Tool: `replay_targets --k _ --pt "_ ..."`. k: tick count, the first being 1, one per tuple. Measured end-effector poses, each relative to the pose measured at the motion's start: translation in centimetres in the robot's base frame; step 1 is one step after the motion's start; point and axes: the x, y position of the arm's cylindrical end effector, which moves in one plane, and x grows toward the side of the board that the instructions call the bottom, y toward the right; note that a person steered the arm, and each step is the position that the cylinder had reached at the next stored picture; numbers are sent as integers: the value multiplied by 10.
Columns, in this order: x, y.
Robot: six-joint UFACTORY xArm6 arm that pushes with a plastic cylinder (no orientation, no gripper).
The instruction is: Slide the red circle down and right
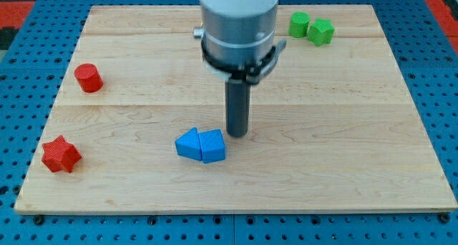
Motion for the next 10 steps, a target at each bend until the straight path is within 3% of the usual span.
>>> replay_targets --k 1,2,5,7,9,10 --pt "-13 -65" --pt "-24 -86" --pt "-48 -79" --pt "-36 -84" --pt "-17 -197" --pt "-55 -289"
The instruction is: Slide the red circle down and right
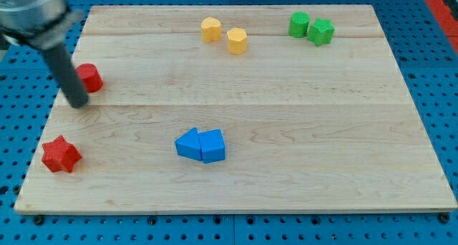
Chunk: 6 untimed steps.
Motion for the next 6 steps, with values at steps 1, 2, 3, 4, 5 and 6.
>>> replay_targets --k 1,2,3,4,5,6 --pt "-70 -13" --pt "-20 94" --pt "35 143" --pt "-18 113" --pt "-3 79" --pt "30 55"
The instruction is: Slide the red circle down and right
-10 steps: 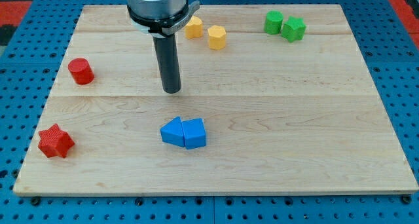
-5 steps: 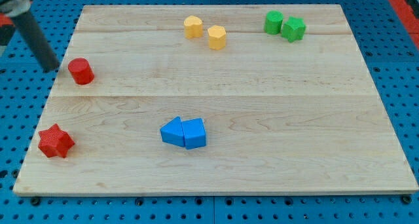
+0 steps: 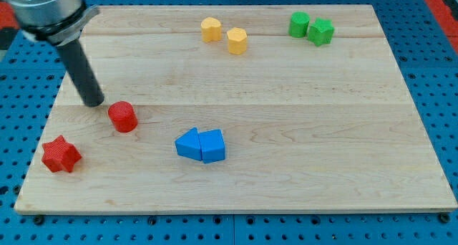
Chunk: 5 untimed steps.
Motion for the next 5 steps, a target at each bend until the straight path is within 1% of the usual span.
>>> replay_targets --k 1,3,4,5 --pt "22 23" --pt "41 56" --pt "39 33" --pt "11 53"
